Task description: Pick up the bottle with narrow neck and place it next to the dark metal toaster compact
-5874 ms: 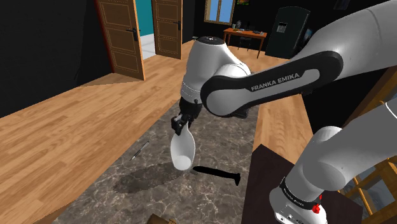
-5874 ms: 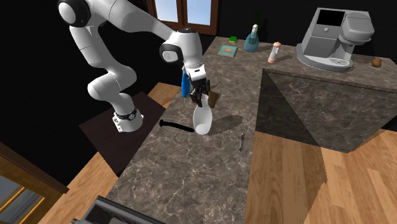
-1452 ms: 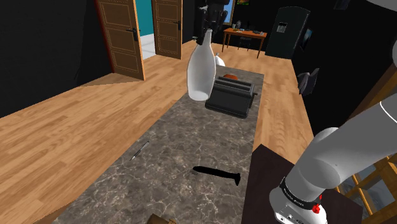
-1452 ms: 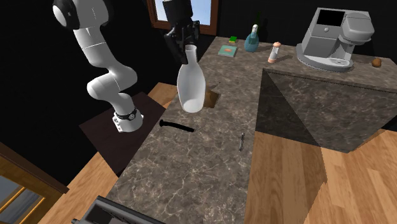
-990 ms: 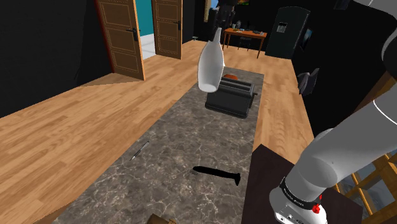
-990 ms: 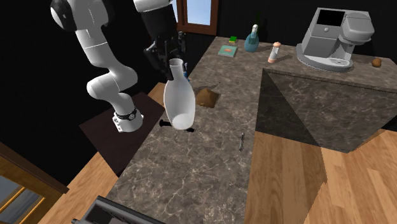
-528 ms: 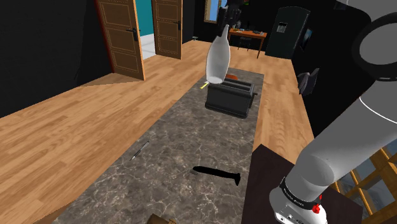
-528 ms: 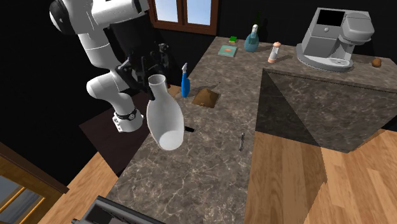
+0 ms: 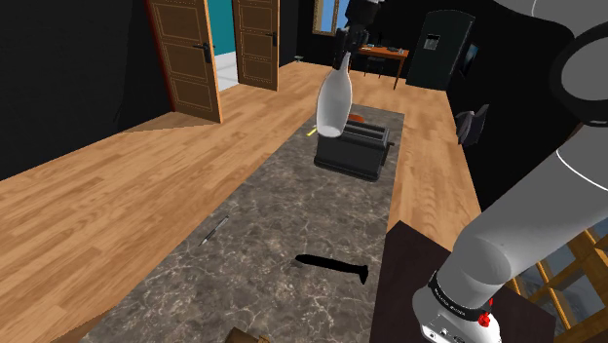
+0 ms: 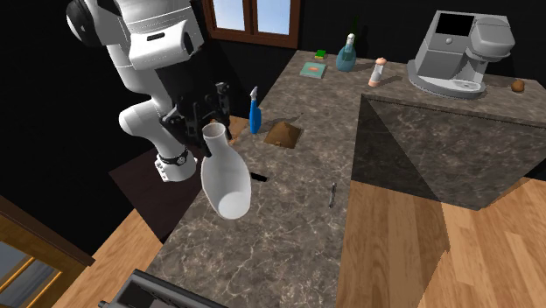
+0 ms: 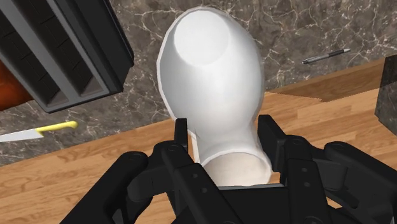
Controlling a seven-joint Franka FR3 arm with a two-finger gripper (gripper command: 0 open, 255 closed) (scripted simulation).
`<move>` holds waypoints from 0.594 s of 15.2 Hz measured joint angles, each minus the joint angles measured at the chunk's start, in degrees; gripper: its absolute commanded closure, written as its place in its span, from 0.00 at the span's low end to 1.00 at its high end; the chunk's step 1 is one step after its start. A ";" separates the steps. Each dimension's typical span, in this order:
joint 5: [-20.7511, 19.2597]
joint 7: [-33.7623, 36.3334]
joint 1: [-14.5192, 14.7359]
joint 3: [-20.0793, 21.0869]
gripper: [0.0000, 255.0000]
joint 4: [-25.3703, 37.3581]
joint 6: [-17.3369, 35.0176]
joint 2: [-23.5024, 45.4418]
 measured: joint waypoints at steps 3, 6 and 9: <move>0.00 -0.07 0.06 0.12 1.00 -3.92 2.77 -1.16; 0.01 -0.25 0.06 0.15 1.00 -6.82 5.01 -1.81; 0.04 -0.47 0.05 0.16 1.00 -9.97 7.51 -2.44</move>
